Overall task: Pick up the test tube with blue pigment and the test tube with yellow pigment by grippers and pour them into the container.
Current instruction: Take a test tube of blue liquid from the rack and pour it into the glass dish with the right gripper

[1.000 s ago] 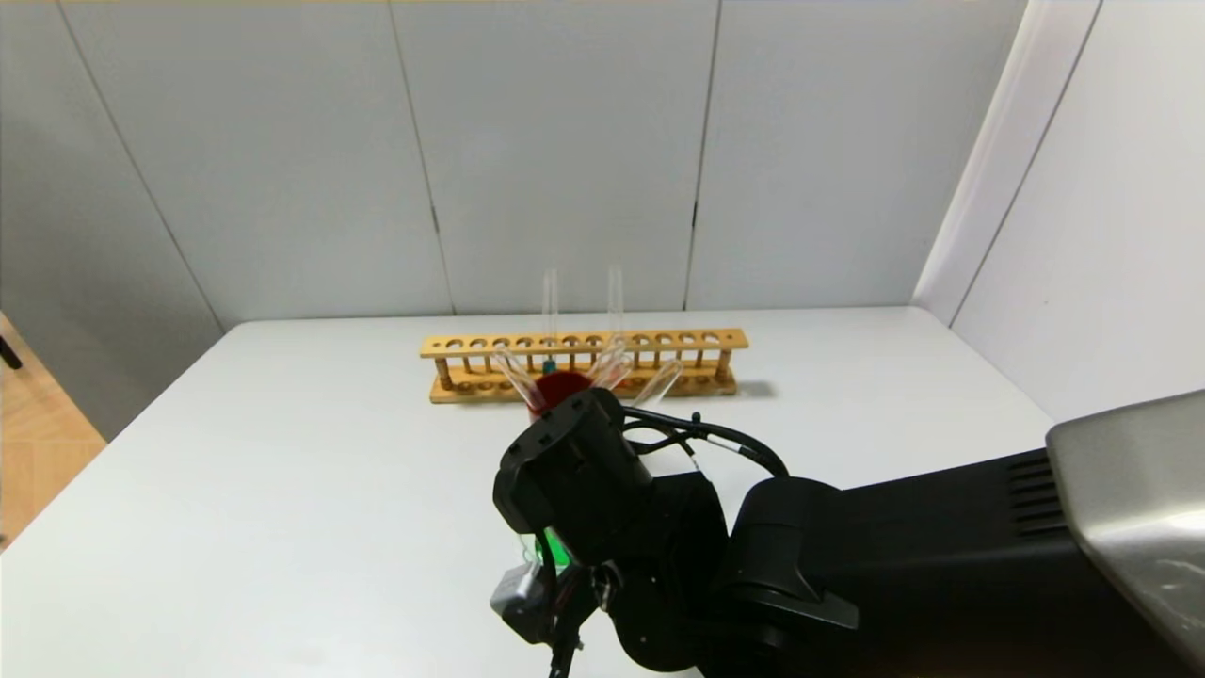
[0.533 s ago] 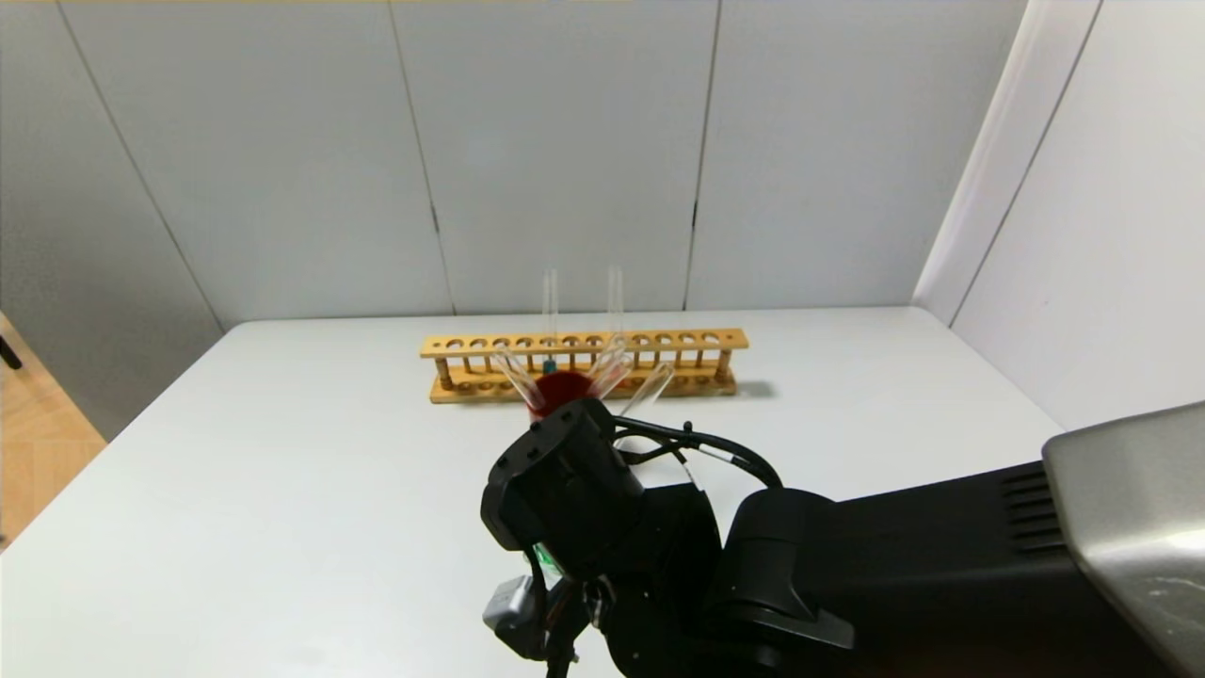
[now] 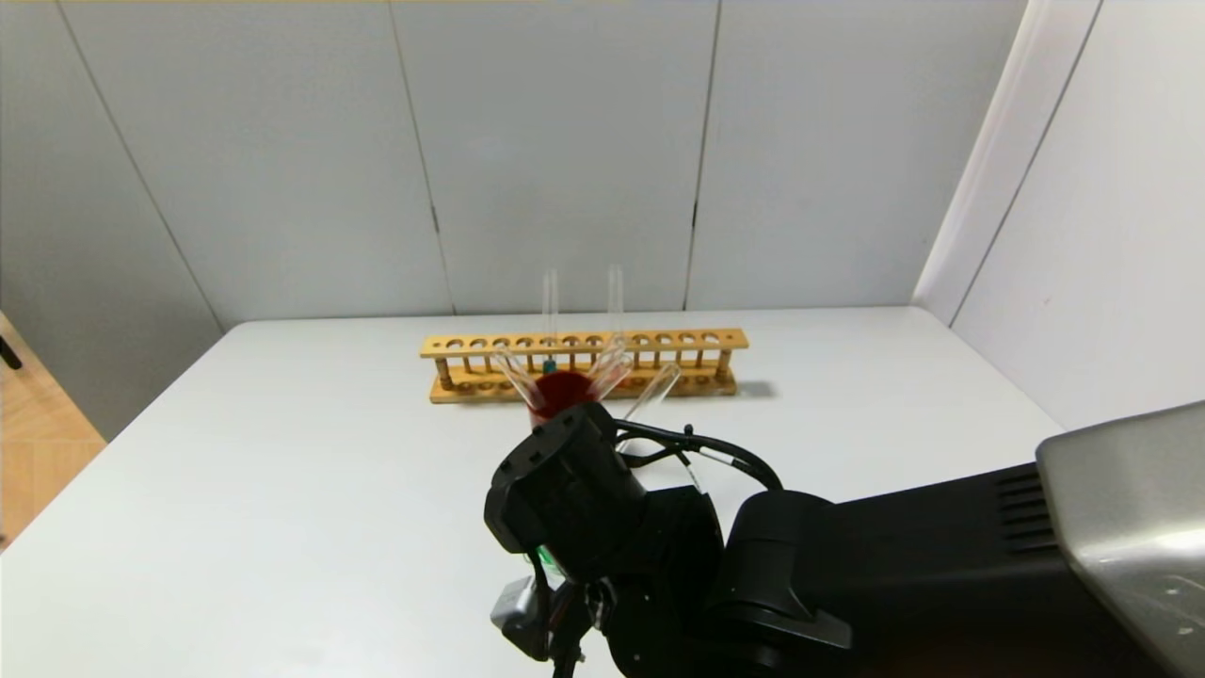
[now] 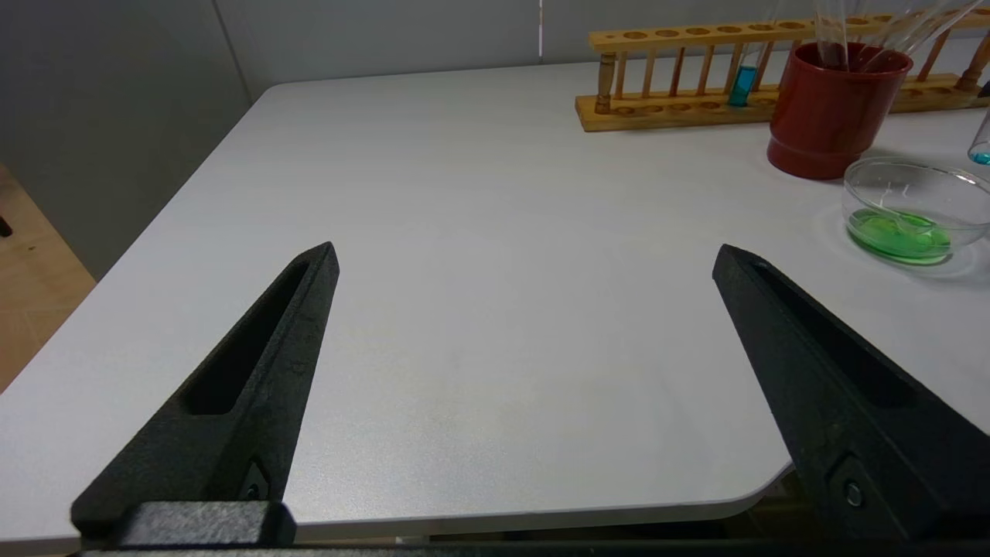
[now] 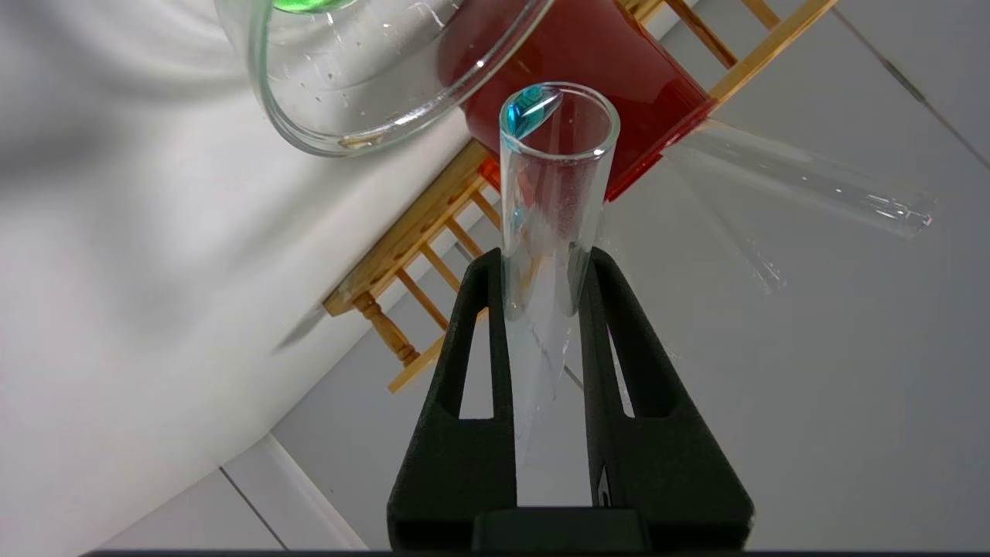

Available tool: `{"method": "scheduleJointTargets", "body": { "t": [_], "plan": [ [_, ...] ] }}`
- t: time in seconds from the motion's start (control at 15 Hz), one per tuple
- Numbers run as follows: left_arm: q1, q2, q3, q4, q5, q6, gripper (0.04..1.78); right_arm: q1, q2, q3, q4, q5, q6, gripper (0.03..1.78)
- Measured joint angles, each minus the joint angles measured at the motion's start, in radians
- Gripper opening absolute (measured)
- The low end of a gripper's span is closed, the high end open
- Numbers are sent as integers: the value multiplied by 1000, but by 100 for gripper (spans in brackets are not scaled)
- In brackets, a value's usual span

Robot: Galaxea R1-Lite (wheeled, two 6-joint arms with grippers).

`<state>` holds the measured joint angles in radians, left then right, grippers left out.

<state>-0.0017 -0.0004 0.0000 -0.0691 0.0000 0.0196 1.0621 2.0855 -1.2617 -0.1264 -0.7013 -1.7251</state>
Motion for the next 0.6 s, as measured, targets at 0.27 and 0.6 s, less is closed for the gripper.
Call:
{"method": "scheduleJointTargets", "body": {
  "t": [0.27,0.6],
  "plan": [
    [0,0,0,0,0,0,171,-1,3,2,0,-1,-14,27],
    [0,0,0,0,0,0,171,-5,8,13,-1,-1,-27,27]
  ]
}}
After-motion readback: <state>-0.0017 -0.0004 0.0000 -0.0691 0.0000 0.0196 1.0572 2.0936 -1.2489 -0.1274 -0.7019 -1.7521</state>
